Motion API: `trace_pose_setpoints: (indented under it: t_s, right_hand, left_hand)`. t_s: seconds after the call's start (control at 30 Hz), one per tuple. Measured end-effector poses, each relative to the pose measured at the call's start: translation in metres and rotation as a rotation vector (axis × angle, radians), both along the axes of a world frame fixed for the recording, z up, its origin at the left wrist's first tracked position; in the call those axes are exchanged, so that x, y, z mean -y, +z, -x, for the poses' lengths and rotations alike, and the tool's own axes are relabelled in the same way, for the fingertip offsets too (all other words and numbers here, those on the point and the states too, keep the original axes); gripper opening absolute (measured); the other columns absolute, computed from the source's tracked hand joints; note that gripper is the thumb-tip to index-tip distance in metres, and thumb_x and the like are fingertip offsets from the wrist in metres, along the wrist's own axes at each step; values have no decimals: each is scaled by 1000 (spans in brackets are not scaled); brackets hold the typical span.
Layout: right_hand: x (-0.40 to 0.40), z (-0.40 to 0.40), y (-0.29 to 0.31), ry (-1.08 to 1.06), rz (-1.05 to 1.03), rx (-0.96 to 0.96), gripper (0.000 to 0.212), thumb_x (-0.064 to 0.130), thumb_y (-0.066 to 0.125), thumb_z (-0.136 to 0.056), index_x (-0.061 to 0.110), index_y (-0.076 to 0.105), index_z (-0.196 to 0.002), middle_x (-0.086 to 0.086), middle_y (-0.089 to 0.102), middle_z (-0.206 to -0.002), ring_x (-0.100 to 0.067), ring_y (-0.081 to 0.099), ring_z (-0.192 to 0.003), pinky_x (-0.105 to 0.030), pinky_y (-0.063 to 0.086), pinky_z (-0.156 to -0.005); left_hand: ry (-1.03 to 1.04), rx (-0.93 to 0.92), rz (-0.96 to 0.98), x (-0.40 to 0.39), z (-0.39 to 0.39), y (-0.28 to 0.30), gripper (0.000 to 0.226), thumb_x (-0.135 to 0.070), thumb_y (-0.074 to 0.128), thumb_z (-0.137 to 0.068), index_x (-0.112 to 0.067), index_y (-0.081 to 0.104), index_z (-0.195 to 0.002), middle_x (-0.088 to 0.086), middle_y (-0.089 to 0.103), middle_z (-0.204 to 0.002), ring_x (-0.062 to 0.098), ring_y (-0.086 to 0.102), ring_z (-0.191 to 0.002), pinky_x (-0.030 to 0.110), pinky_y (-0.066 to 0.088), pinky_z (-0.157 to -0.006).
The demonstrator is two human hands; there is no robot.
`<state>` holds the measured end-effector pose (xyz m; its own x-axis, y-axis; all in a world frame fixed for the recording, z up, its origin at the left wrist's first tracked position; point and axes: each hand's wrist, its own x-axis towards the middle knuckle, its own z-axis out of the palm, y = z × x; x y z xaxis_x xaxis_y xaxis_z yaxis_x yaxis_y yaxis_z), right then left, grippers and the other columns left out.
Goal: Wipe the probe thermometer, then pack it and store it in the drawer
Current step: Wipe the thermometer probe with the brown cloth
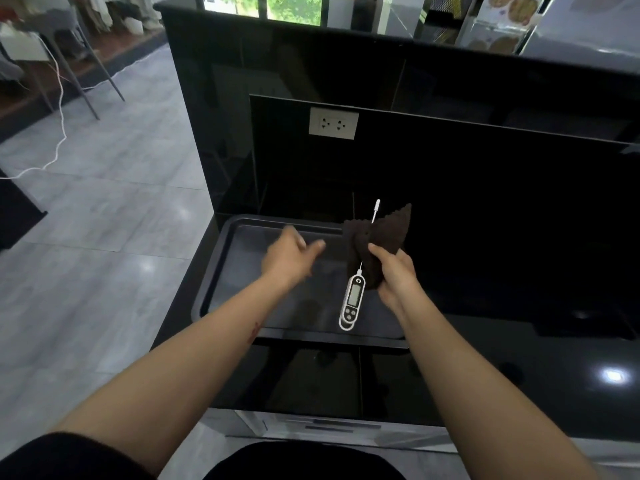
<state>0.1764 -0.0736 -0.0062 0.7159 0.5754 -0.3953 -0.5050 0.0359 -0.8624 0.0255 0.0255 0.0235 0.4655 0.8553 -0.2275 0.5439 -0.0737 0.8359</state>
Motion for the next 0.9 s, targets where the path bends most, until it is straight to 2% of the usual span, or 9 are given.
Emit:
trace_pose_setpoints:
  t_s: [0.1, 0.2, 0.27, 0.37, 0.43, 0.6, 0.67, 0.73, 0.9]
  right_hand:
    - [8, 5, 3, 166, 51, 106, 21, 4, 63, -92, 9, 67, -111, -8, 75, -96, -21, 72, -83, -32, 60, -72]
    - [12, 11, 2, 311, 87, 171, 17, 3, 64, -91, 12, 69, -105, -8, 75, -95, -23, 72, -86, -36, 58, -80]
    - [13, 14, 2, 384, 105, 193, 16, 3, 64, -90, 14, 69, -102, -7, 75, -93, -22, 72, -85, -36, 57, -78]
    - [14, 15, 0, 433, 109, 198, 16, 3, 65, -90, 13, 68, -102, -8, 76, -95, -23, 73, -86, -36, 57, -78]
    - [14, 15, -1, 456, 114, 199, 18, 3, 66, -89, 11, 68, -104, -11, 75, -98, -26, 71, -91, -38, 56, -83]
    - [18, 18, -3, 513, 125, 184, 18, 2, 64, -90, 10, 68, -106, -9, 74, -97, -20, 71, -85, -26, 57, -73]
    - [22, 16, -4, 518, 111, 132, 21, 2, 62, -91, 7, 66, -111, -9, 74, -99, -19, 71, -86, -25, 58, -72]
    - [27, 13, -6, 516, 98, 76, 25, 3, 62, -92, 6, 64, -116, -11, 74, -101, -20, 71, -88, -28, 58, -75]
    - [41, 1, -7, 451, 104, -30, 25, 5, 60, -94, 6, 63, -119, -13, 76, -102, -23, 74, -88, -34, 61, -74]
  left_hand:
    - [64, 81, -206, -24, -10, 12, 12, -37, 66, -88, -26, 61, -90, 2, 67, -99, 19, 64, -91, 33, 52, -82]
    - [25, 116, -95, -30, -24, 14, 11, -47, 65, -81, -39, 68, -74, -10, 71, -100, 19, 58, -112, 39, 47, -99]
    - [22, 35, -15, -28, -29, 9, 19, -62, 65, -69, -44, 68, -64, -6, 69, -110, 21, 49, -122, 40, 42, -106]
    - [-1, 34, 153, -30, -34, -10, 40, -77, 63, -40, -46, 73, -63, 5, 67, -114, 24, 53, -120, 39, 45, -106]
    - [-16, 48, 185, -32, -36, -21, 41, -75, 65, -37, -46, 74, -65, 2, 72, -103, 26, 55, -119, 37, 46, -104]
    - [77, 125, 230, -28, -30, -11, 15, -55, 72, -58, -40, 73, -60, 7, 71, -102, 25, 54, -116, 35, 47, -100]
    - [137, 200, 258, -28, -27, -2, 20, -42, 76, -72, -26, 71, -61, 5, 70, -93, 20, 58, -101, 27, 50, -86]
    - [157, 307, 315, -30, -24, 0, 18, -23, 70, -88, -20, 63, -71, 2, 65, -82, 16, 59, -81, 22, 48, -67]
    - [266, 559, 533, -31, -16, 8, 6, -8, 52, -100, -5, 56, -101, 15, 71, -95, 25, 72, -74, 34, 62, -62]
